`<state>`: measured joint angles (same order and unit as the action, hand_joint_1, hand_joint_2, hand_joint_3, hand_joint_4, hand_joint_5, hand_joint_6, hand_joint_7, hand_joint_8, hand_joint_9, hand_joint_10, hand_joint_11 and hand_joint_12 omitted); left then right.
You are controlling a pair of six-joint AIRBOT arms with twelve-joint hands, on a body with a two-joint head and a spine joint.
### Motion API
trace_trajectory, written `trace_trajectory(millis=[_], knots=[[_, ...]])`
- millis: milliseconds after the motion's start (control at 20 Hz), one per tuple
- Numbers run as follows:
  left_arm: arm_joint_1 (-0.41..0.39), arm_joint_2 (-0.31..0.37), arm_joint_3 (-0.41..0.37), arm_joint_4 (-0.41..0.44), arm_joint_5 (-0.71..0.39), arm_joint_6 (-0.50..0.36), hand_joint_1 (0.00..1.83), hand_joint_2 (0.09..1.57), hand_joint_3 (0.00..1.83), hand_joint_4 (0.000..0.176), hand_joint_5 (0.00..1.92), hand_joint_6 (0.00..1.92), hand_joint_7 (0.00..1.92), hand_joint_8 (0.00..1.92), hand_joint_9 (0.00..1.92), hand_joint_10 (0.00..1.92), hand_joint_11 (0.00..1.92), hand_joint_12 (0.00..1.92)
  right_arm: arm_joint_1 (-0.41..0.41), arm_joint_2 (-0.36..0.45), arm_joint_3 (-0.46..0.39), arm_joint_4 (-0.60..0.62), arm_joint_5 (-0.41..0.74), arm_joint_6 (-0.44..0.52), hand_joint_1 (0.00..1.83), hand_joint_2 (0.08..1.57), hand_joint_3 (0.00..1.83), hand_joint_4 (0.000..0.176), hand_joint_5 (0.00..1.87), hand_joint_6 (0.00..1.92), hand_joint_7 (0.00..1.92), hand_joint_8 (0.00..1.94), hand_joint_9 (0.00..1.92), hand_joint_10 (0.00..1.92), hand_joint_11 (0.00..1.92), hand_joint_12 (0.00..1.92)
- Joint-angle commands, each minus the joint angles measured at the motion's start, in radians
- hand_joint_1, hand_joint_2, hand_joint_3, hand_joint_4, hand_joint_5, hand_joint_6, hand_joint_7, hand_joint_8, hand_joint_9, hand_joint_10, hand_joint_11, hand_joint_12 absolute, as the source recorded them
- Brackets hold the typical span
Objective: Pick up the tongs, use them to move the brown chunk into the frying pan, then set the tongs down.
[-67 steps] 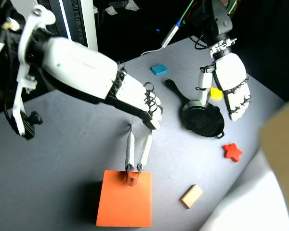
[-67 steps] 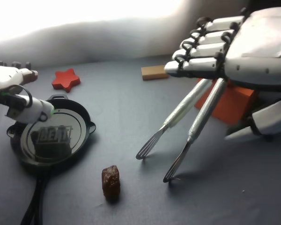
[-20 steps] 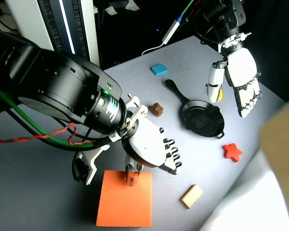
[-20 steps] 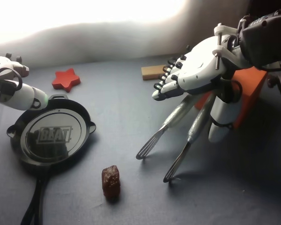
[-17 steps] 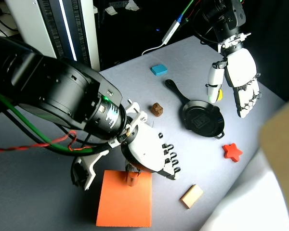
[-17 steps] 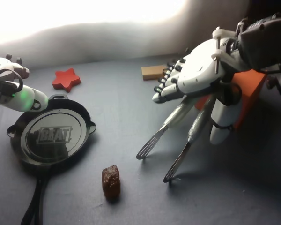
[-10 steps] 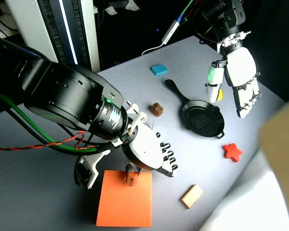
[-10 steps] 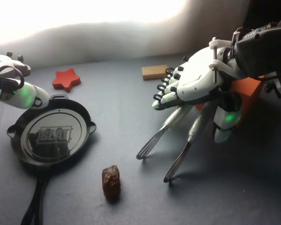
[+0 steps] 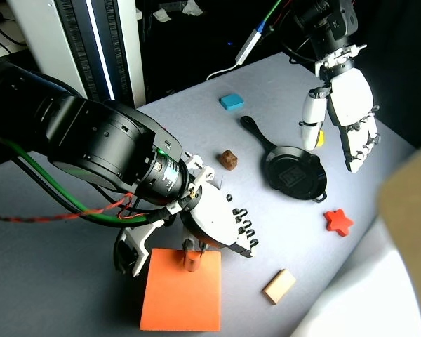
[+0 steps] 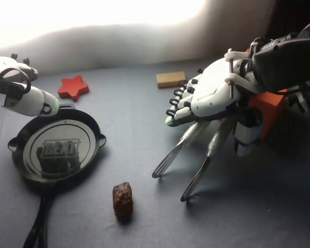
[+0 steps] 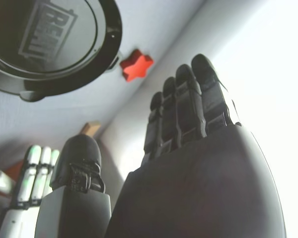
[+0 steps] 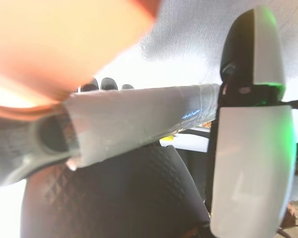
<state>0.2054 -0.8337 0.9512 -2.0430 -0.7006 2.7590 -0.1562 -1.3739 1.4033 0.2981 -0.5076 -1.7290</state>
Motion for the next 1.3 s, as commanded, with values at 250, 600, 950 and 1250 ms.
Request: trace_trajectory(millis=[250,600,950,1250], knots=[[-0.005,0.005,0.003,0.040,-0.004,0.005,0.17,1.33,0.00,0.008,0.12,0.01,0.18,0.01,0.19,0.00,0.00,0.54,0.005,0.007,0.002,0.005,0.058,-0.003,1.12,0.95,0.01,0.000,0.15,0.03,0.17,0.02,0.15,0.02,0.00,0.45],[-0.010,0.004,0.011,0.040,-0.004,0.008,0.20,1.32,0.00,0.010,0.11,0.00,0.15,0.00,0.16,0.00,0.00,0.50,0.024,0.018,0.002,0.005,0.054,0.004,1.18,1.01,0.02,0.000,0.74,0.08,0.75,0.04,0.61,0.10,0.00,1.38],[-0.011,0.002,0.013,0.040,-0.003,0.009,0.22,1.32,0.00,0.009,0.12,0.00,0.16,0.00,0.16,0.00,0.00,0.49,0.052,0.023,-0.004,0.006,0.051,0.014,1.13,1.16,0.00,0.000,0.90,1.06,1.02,0.02,0.91,0.10,0.35,1.30],[-0.011,0.001,0.020,0.040,0.000,0.014,0.20,1.32,0.00,0.009,0.12,0.00,0.17,0.00,0.18,0.00,0.00,0.50,0.092,0.045,-0.025,0.008,0.047,0.062,1.12,1.17,0.00,0.000,0.87,1.13,1.08,0.01,0.96,0.08,0.41,1.31]])
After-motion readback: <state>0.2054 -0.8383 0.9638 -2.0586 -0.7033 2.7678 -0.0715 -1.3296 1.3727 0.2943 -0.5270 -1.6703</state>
